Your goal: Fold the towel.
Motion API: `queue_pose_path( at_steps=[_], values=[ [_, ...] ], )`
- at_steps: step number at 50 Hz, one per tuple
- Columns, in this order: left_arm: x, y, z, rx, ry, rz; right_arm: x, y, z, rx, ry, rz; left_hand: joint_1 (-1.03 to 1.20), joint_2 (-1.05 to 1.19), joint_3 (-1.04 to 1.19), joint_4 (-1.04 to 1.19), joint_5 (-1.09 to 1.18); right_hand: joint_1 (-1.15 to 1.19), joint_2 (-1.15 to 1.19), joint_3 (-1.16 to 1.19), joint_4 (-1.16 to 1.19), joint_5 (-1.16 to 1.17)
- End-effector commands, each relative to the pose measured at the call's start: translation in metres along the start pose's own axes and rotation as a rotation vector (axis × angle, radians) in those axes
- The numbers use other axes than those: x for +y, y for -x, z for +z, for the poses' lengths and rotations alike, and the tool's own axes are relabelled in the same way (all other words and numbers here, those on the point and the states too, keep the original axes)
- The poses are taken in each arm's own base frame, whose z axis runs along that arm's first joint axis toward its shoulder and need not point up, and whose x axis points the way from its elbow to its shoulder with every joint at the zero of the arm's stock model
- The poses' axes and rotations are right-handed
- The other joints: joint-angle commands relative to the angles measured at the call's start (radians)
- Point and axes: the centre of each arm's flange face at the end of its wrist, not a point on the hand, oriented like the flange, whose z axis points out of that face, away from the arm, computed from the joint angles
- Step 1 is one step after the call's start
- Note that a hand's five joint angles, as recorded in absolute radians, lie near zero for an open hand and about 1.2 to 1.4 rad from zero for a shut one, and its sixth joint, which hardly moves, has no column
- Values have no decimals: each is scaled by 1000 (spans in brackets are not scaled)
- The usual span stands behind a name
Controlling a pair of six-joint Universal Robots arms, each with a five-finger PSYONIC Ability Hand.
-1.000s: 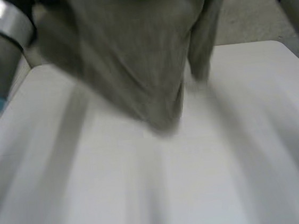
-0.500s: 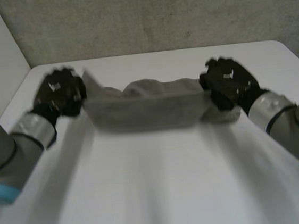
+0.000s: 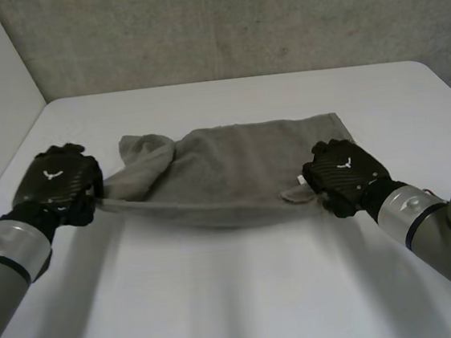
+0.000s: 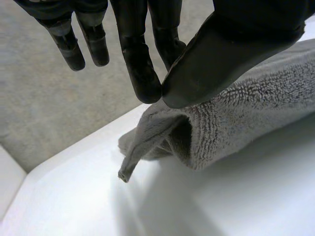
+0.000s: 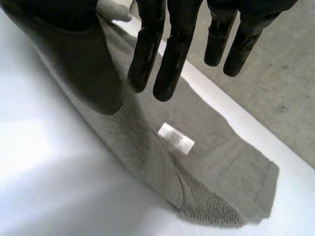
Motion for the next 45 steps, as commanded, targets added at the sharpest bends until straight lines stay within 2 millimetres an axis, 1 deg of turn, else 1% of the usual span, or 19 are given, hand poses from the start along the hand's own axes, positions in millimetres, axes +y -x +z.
queue_pose_path(
  at_steps=[1,3,6,8,12,14,17,19,23,25,26,27,28,30,31,33,37,41,45],
  values=[
    [4,10,-3,-33,16,-6,13,4,8,-40,37,-29,101,48,-51,-59,41,-177,-193,-42,-76,-180],
    [11,12,-3,-38,41,-12,18,10,4,-84,54,-74,101,48,-51,-59,41,-297,-313,-42,-76,-300],
    [15,13,-3,-41,54,-15,20,13,1,-109,70,-95,101,48,-51,-59,41,-330,-345,-42,-76,-333],
    [22,13,-4,-40,79,-24,23,8,-3,-128,108,-124,101,48,-51,-59,41,-394,-410,-42,-76,-397],
    [27,11,-4,-33,96,-29,22,-2,-5,-117,125,-133,101,48,-51,-59,41,-427,-442,-42,-76,-430],
    [29,8,-5,-23,104,-30,14,-10,-6,-95,105,-140,101,48,-51,-59,41,-605,-620,-42,-76,-608],
    [30,7,-5,-19,107,-30,8,-12,-7,-87,88,-141,101,48,-51,-59,41,-688,-704,-42,-76,-691],
    [30,7,-6,-19,108,-32,-1,-14,-6,-76,59,-125,101,48,-51,-59,41,-767,-783,-42,-76,-770],
    [31,7,-6,-21,111,-35,-9,-14,-1,-79,30,-116,101,48,-51,-59,41,-756,-771,-42,-76,-759],
    [31,8,-6,-23,112,-35,-13,-9,1,-99,10,-125,101,48,-51,-59,41,-750,-765,-42,-76,-753],
    [31,7,-6,-22,113,-37,-16,-2,5,-132,-10,-135,101,48,-51,-59,41,-744,-759,-42,-76,-747],
    [32,7,-7,-22,115,-38,-17,5,11,-168,-23,-139,26,-28,-51,-59,-34,-744,-759,-42,-76,-747],
    [32,7,-7,-22,115,-38,-17,5,11,-168,-23,-139,25,-28,-51,-59,-35,-744,-759,-42,-76,-747],
    [33,5,-10,-17,120,-39,-20,12,22,-208,-33,-144,-285,-338,-51,-59,-344,-738,-754,-42,-76,-741],
    [33,5,-10,-17,120,-39,-20,12,22,-208,-33,-144,-286,-339,-51,-59,-346,-738,-754,-42,-76,-741],
    [33,3,-11,-15,119,-37,-19,17,31,-243,-10,-136,-500,-553,-51,-59,-560,-735,-751,-42,-76,-738],
    [34,3,-11,-13,120,-37,-17,20,43,-281,27,-118,-574,-627,-51,-59,-634,-729,-745,-42,-76,-732],
    [33,3,-11,-16,120,-39,-12,18,59,-304,78,-92,-744,-797,-51,-59,-804,-715,-730,-42,-76,-718],
    [33,3,-11,-16,120,-39,-9,13,70,-282,105,-82,-750,-803,-51,-59,-810,-712,-727,-42,-76,-715]
  ],
)
